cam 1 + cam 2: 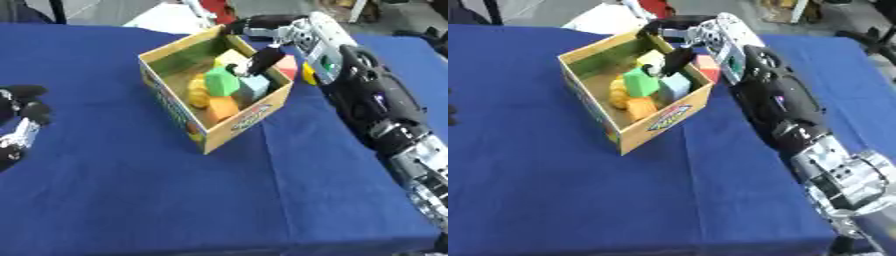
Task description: Pick up objects on the table and place them in the box.
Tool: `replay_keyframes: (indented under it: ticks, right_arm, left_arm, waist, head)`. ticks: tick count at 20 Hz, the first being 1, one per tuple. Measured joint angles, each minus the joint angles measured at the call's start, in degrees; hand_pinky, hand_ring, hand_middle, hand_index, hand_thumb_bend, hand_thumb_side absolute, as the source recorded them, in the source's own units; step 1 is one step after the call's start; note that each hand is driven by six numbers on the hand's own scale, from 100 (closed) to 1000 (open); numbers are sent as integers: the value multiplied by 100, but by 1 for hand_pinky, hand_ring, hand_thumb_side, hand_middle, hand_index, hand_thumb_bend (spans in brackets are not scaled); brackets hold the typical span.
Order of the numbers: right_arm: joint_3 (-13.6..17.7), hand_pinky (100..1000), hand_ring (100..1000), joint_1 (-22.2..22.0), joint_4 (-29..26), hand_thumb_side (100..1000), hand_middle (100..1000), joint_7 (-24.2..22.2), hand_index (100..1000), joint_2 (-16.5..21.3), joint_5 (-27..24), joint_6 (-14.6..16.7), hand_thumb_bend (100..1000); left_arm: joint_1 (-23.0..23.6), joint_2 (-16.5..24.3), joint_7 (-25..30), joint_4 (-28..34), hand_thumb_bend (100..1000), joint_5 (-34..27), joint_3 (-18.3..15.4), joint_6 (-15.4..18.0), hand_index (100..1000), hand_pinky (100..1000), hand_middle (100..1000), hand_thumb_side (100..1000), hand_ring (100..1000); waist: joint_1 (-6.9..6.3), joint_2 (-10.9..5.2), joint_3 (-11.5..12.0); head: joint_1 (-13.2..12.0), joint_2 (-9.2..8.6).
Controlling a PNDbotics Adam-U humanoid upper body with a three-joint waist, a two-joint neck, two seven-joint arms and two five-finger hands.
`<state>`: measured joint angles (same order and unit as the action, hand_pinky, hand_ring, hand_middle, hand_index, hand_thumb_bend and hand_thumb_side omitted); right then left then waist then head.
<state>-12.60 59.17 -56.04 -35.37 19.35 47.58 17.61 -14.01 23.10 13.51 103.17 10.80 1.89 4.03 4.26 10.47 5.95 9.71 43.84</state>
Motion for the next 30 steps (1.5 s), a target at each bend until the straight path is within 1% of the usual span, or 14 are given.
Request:
replay_keyframes:
  ticks: [3, 5, 7, 11, 15, 17, 21, 26, 30]
  right_arm:
    - [79, 898, 971, -24, -87, 526, 1000, 101, 1000, 126, -154, -101, 186]
    - [234, 885, 957, -29, -42, 527, 1000, 293, 1000, 244, -233, -249, 172]
    - [421, 866, 935, -62, 129, 524, 982, 531, 1000, 368, -314, -406, 157]
    - [785, 855, 922, -128, 614, 520, 964, 1058, 1000, 627, -437, -673, 141]
    - [985, 862, 924, -221, 1060, 510, 957, 1351, 1000, 816, -458, -834, 148]
    - [1029, 866, 925, -267, 1257, 510, 950, 1381, 1000, 852, -422, -889, 157]
    - [1068, 867, 924, -326, 1637, 515, 954, 1256, 1000, 865, -219, -1007, 166]
    - [1116, 875, 931, -339, 1931, 512, 959, 1256, 1000, 855, 78, -1100, 176]
    - [1119, 878, 931, -377, 2139, 515, 930, 1295, 1000, 773, 334, -1151, 193]
  left_arm:
    - [29, 0, 0, 0, 100, 0, -1, 0, 807, 759, 564, 624, 553]
    - [39, 0, -1, 0, 100, 1, -1, -1, 807, 759, 564, 624, 553]
    - [42, 0, -1, 0, 100, 2, -2, -1, 807, 759, 564, 624, 554]
    - [66, 0, -2, -1, 100, 9, -7, -2, 807, 760, 564, 627, 553]
    - [96, 0, -4, -2, 100, 13, -21, -4, 807, 761, 564, 627, 553]
    - [98, 0, -5, -2, 100, 15, -33, -5, 807, 761, 564, 626, 553]
    - [104, 0, -11, -2, 100, 21, -36, -10, 807, 761, 564, 626, 553]
    - [104, 0, -13, -2, 100, 23, -36, -11, 807, 761, 563, 626, 553]
    - [104, 0, -14, -2, 100, 23, -37, -11, 807, 761, 563, 628, 553]
  waist:
    - [0, 0, -10]
    - [0, 0, -36]
    - [0, 0, -65]
    - [0, -4, -135]
    - [0, -6, -191]
    - [0, -6, -206]
    - [0, -6, -208]
    - [0, -6, -186]
    - [0, -6, -167]
  head:
    - [8, 0]
    - [8, 0]
    - [8, 0]
    - [0, 0]
    - [-16, 0]
    - [-28, 0]
    - [-49, 0]
    - [-51, 0]
    - [-51, 0]
